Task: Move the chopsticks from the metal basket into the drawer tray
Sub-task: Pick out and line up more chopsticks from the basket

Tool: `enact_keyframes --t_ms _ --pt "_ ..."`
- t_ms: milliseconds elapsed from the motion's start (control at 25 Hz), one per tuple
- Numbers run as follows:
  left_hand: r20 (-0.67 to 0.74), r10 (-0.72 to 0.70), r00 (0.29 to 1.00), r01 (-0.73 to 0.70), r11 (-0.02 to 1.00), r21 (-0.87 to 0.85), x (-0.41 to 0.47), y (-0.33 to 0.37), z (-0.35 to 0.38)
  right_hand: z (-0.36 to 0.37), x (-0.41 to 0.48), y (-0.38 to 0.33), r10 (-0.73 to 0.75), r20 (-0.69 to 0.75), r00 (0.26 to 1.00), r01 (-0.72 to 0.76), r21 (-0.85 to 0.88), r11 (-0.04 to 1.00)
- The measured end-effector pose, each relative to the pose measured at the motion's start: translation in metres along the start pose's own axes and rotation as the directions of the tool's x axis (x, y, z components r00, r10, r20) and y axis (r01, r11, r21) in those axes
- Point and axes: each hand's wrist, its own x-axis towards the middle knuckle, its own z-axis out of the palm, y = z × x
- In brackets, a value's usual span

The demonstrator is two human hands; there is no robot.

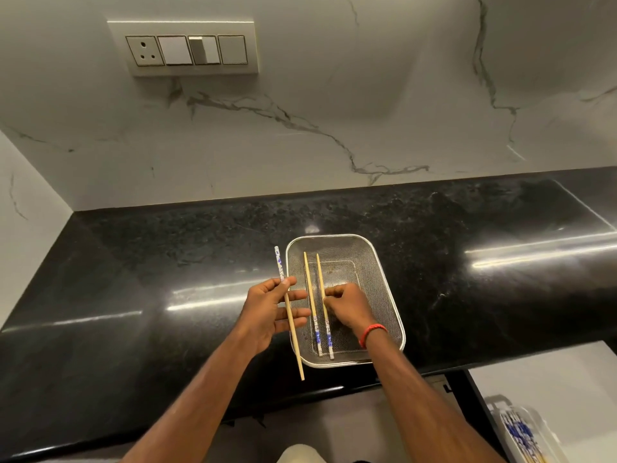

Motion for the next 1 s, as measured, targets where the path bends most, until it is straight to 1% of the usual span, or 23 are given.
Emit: enact_keyframes --t_ms 80,160,200,400,440,520,560,600,680,760,880,1000 --pt "0.014 -0.007 1.0 0.007 1.0 0.007 0.0 0.0 0.001 0.001 -0.002 -0.001 -0.005 0.031 1.0 0.005 -0.004 1.0" --pt "0.021 -0.009 1.0 0.008 1.0 0.015 0.0 0.0 0.002 0.002 -0.003 -0.001 0.0 0.067 0.998 0.003 -0.044 0.999" --pt "0.025 -0.009 1.0 0.009 1.0 0.016 0.0 0.0 0.003 0.002 -0.003 -0.001 0.0 0.062 0.998 0.003 -0.054 0.999" --pt "0.031 -0.006 1.0 0.005 1.0 0.014 0.002 0.004 0.005 -0.007 -0.002 -0.005 -0.042 -0.082 0.996 0.042 0.007 0.999" --pt "0.029 -0.005 1.0 0.005 1.0 0.014 0.002 0.005 0.005 -0.006 -0.002 -0.008 -0.061 -0.083 0.995 0.059 -0.022 0.998" --pt "0.029 -0.008 1.0 0.007 1.0 0.02 0.003 0.005 0.005 0.001 -0.005 -0.015 -0.078 -0.035 0.996 0.072 -0.15 0.986" --pt "0.028 -0.011 1.0 0.01 1.0 0.022 0.003 0.005 0.006 0.007 -0.006 -0.017 -0.067 -0.019 0.998 0.063 -0.183 0.981" --pt "0.029 -0.013 1.0 0.012 1.0 0.022 0.002 0.005 0.006 0.011 -0.006 -0.018 -0.046 -0.022 0.999 0.042 -0.182 0.982" --pt "0.034 -0.014 0.999 0.013 1.0 0.026 0.002 0.005 0.006 0.014 -0.006 -0.016 -0.002 -0.056 0.998 -0.006 -0.138 0.99" --pt "0.036 -0.015 0.999 0.015 1.0 0.022 0.001 0.006 0.004 0.014 -0.003 -0.013 0.033 -0.042 0.999 -0.036 -0.071 0.997" --pt "0.038 -0.022 0.999 0.022 1.0 0.015 0.0 0.005 0.001 0.013 -0.004 -0.012 0.021 0.039 0.999 -0.024 0.078 0.997" --pt "0.039 -0.03 0.999 0.03 0.999 0.015 -0.001 0.004 0.0 0.01 -0.01 -0.012 0.0 0.015 1.0 -0.002 0.152 0.988"
